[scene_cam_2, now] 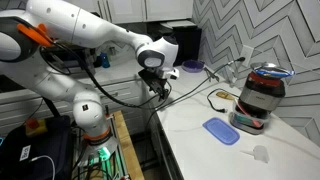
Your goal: Move the silver spatula in the silver bucket slightly to the right in the bucket
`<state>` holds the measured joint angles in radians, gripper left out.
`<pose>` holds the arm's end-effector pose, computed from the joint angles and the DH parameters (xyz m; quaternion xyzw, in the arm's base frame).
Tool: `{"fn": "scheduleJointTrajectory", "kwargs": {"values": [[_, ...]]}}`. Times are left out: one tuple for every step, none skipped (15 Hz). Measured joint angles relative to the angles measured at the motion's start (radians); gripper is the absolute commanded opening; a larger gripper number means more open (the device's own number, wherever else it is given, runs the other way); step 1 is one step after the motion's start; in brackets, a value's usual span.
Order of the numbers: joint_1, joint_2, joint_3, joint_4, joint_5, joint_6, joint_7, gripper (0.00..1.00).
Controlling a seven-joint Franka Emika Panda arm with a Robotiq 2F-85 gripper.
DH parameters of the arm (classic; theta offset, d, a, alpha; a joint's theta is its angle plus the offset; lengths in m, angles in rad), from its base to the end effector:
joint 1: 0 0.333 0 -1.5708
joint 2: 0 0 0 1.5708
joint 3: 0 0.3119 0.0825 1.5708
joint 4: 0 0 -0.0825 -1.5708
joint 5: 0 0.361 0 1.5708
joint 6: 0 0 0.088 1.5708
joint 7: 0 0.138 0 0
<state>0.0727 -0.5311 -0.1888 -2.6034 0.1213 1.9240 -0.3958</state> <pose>0.3360 -0.0241 0.3919 -0.9831 -0.1294 0.0520 0.1184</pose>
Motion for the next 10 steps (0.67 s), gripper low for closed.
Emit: {"fn": "scheduleJointTrajectory", "kwargs": {"values": [[0.0, 0.0, 0.0, 0.0, 0.0, 0.0, 0.0, 1.0], [0.0, 0.0, 0.0, 0.0, 0.0, 0.0, 0.0, 1.0], [0.0, 0.001, 0.0, 0.0, 0.0, 0.0, 0.0, 1.0], [0.0, 0.001, 0.0, 0.0, 0.0, 0.0, 0.0, 1.0], [0.0, 0.001, 0.0, 0.0, 0.0, 0.0, 0.0, 1.0], [0.0, 0.001, 0.0, 0.0, 0.0, 0.0, 0.0, 1.0], [-0.002, 0.001, 0.003, 0.001, 0.0, 0.0, 0.0, 1.0], [-0.004, 0.002, 0.01, 0.005, 0.0, 0.016, 0.001, 1.0], [-0.005, 0.002, 0.021, 0.013, 0.0, 0.048, 0.001, 1.0], [-0.005, 0.001, 0.036, 0.026, -0.002, 0.085, 0.003, 1.0]]}}
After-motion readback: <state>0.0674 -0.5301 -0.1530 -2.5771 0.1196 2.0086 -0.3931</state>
